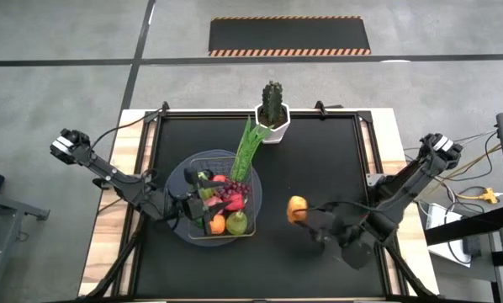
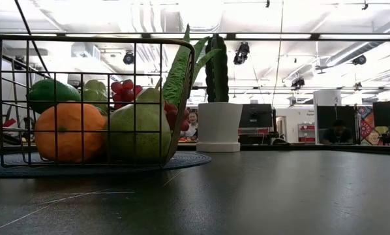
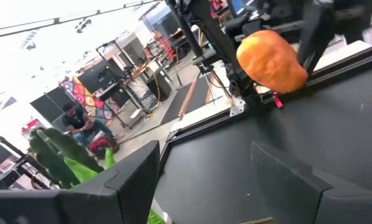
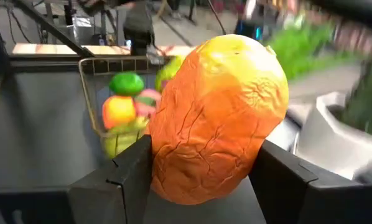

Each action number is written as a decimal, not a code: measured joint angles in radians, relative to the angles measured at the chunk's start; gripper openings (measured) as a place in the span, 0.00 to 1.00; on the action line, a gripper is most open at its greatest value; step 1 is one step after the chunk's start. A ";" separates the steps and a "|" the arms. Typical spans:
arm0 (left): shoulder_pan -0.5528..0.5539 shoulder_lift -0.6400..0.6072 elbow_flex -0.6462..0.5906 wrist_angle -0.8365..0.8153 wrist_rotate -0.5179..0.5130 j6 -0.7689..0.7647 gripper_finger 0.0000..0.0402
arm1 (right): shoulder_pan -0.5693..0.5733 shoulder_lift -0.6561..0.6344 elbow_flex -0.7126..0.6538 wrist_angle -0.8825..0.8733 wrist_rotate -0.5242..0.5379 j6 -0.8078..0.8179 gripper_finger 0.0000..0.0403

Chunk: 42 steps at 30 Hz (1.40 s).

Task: Build produce basket
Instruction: Put the brown potato into the wire basket, then return to Home Position

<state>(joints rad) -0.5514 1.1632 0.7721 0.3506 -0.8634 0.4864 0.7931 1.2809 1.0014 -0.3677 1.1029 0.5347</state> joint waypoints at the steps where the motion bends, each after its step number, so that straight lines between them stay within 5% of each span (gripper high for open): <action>1: 0.000 -0.003 -0.003 0.004 0.000 -0.001 0.58 | -0.017 0.011 -0.014 0.094 -0.002 -0.113 0.53; 4: 0.000 -0.004 -0.009 0.007 0.001 0.001 0.58 | -0.080 0.057 -0.060 0.402 -0.064 -0.424 0.53; 7: 0.000 -0.007 -0.008 0.009 0.000 0.001 0.58 | -0.165 0.105 -0.087 0.665 -0.294 -0.628 0.53; 13: -0.002 -0.008 -0.010 0.073 0.001 0.026 0.58 | -0.345 0.189 -0.088 0.873 -0.705 -0.758 0.53; 18: -0.002 -0.008 -0.011 0.087 0.000 0.039 0.58 | -0.449 0.284 -0.089 1.041 -0.921 -0.831 0.53; 29: -0.002 -0.008 -0.013 0.092 0.000 0.045 0.58 | -0.545 0.409 -0.050 1.198 -0.935 -0.831 0.55; 42: -0.002 -0.008 -0.014 0.105 0.000 0.050 0.58 | -0.561 0.405 0.062 0.936 -0.919 -0.780 0.81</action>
<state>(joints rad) -0.5533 1.1549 0.7583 0.4551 -0.8631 0.5363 0.2321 1.6856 1.0637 0.5684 0.1837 -0.2457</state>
